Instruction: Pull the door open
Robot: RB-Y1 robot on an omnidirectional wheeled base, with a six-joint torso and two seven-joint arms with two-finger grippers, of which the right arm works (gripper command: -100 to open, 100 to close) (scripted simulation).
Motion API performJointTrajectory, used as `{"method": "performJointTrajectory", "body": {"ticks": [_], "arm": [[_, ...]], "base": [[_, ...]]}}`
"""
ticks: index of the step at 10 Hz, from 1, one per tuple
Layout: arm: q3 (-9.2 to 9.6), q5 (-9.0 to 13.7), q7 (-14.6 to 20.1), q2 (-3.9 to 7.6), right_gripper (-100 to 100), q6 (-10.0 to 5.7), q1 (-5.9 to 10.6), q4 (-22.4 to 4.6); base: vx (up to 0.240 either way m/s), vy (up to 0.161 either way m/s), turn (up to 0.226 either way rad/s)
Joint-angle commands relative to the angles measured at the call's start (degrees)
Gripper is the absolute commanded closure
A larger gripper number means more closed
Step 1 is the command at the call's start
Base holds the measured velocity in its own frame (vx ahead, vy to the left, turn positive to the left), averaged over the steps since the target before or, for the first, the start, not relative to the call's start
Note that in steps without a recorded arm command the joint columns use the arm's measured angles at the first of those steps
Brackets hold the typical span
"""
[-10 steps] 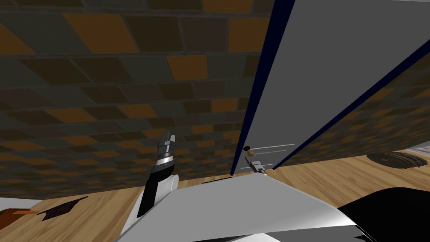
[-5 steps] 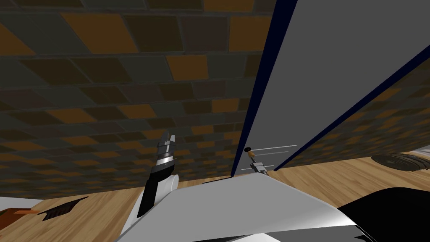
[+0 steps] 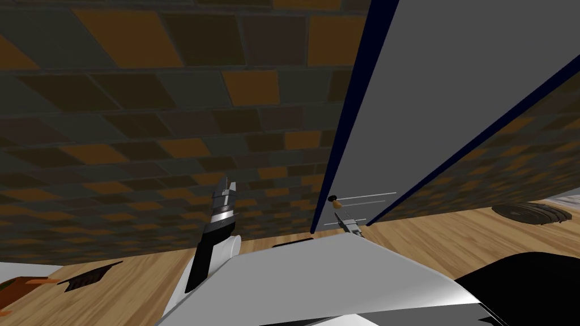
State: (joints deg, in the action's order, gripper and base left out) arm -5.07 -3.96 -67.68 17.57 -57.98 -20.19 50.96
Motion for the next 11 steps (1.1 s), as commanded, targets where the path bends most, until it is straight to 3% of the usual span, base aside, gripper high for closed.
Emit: {"method": "performJointTrajectory", "body": {"ticks": [1, 5, 11], "arm": [[0.14, 0.0, 0.1, 0.39, -100, -0.63, -0.56, 0.2], [0.35, 0.0, 0.2, 1.02, -100, -1.39, -1.68, 1.0], [-0.92, 0.6, -0.5, 0.36, -100, -0.60, 0.81, -0.7]], "base": [[-0.206, -0.001, -0.033], [-0.154, -0.003, -0.027], [0.189, -0.024, 0.054]]}}
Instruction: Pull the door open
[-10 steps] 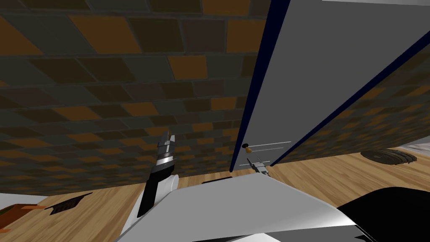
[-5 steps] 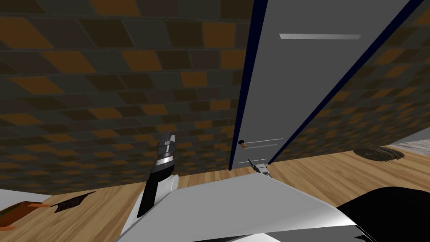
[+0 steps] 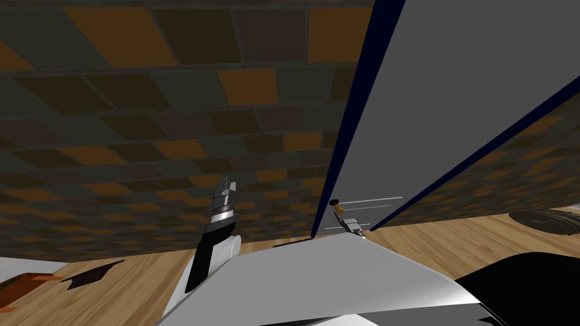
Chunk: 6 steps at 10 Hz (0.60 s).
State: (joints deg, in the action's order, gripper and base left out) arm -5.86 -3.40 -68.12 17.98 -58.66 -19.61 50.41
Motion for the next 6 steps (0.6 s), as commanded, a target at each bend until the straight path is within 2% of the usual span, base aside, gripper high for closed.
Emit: {"method": "performJointTrajectory", "body": {"ticks": [1, 2, 3, 6], "arm": [[-0.31, 0.1, -0.2, -0.14, -100, 0.19, 0.58, -0.4], [-0.19, 0.1, -0.1, -0.10, -100, 0.16, 0.28, -0.1], [-0.19, 0.1, -0.1, -0.10, 100, 0.16, 0.28, -0.1], [-0.19, 0.1, -0.1, -0.10, 100, 0.16, 0.28, -0.1]], "base": [[0.209, -0.019, 0.048], [0.085, -0.012, 0.031], [-0.023, 0.002, 0.010], [-0.021, 0.008, -0.008]]}}
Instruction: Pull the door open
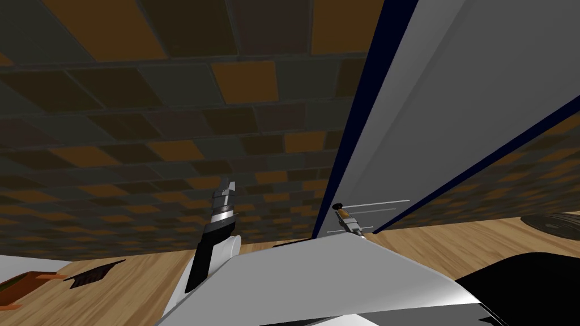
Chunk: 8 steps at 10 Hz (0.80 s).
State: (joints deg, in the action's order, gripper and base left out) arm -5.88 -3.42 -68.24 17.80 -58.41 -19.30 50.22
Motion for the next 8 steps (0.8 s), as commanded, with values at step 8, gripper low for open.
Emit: {"method": "performJointTrajectory", "body": {"ticks": [8], "arm": [[1.53, 2.4, 7.5, 0.31, 100, 0.39, 0.62, 0.1]], "base": [[-0.036, -0.005, 0.024]]}}
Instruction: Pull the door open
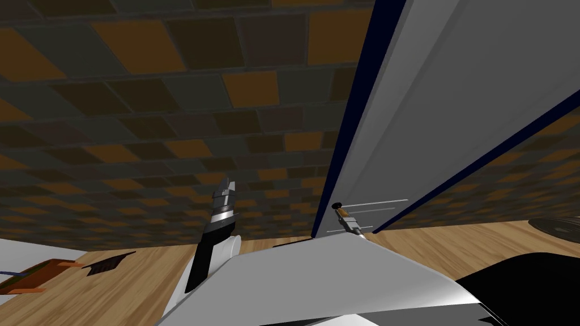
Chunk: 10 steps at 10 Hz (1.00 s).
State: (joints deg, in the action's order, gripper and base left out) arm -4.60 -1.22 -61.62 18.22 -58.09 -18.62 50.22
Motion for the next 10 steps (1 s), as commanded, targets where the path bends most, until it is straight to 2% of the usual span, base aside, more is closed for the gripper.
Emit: {"method": "performJointTrajectory", "body": {"ticks": [1, 10], "arm": [[0.51, 0.6, 2.1, -0.06, 100, 0.13, 0.05, 0.1], [3.13, 4.8, 15.6, 0.51, 100, 0.82, 1.15, 0.2]], "base": [[-0.048, -0.005, 0.023], [-0.048, -0.011, 0.033]]}}
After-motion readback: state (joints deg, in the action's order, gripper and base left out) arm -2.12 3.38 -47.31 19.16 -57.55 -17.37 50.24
